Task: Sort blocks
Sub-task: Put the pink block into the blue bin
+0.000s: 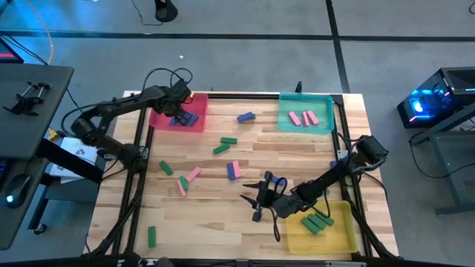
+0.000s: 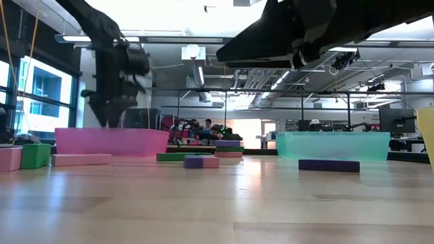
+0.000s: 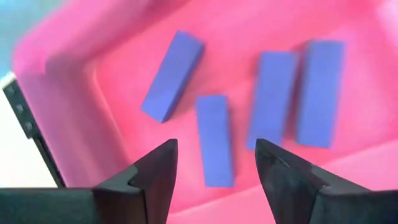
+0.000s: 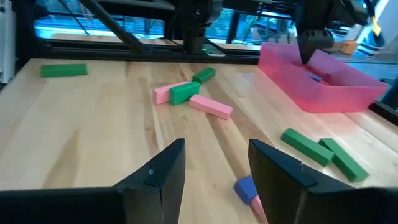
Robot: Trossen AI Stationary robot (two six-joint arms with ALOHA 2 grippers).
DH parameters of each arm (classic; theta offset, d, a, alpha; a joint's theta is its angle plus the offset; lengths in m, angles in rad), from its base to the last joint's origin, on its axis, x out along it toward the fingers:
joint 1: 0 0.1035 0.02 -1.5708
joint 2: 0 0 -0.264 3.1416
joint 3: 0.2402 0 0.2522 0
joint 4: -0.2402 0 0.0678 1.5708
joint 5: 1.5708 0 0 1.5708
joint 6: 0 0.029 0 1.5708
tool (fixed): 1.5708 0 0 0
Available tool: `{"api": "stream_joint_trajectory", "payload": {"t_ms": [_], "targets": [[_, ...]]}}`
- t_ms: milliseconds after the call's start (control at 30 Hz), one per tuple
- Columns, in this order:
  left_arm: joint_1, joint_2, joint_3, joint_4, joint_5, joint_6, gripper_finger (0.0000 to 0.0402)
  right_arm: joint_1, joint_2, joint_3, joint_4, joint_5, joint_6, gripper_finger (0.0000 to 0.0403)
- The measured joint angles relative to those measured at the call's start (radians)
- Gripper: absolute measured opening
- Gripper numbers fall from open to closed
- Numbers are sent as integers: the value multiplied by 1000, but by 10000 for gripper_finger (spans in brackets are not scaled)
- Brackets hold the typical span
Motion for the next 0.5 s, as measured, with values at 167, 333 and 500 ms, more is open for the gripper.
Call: {"api": "stream_joint_trajectory", "payload": {"t_ms": [167, 333, 500], "targets": [[-132, -141, 0, 35, 1, -55, 202, 0, 0, 0, -1, 56, 12, 160], [-341, -244, 0, 105, 1, -98, 202, -12, 0, 0, -38, 40, 88, 160], [-567, -277, 0, 196, -9, -142, 202, -64, 0, 0, -113, -32, 228, 170]]}}
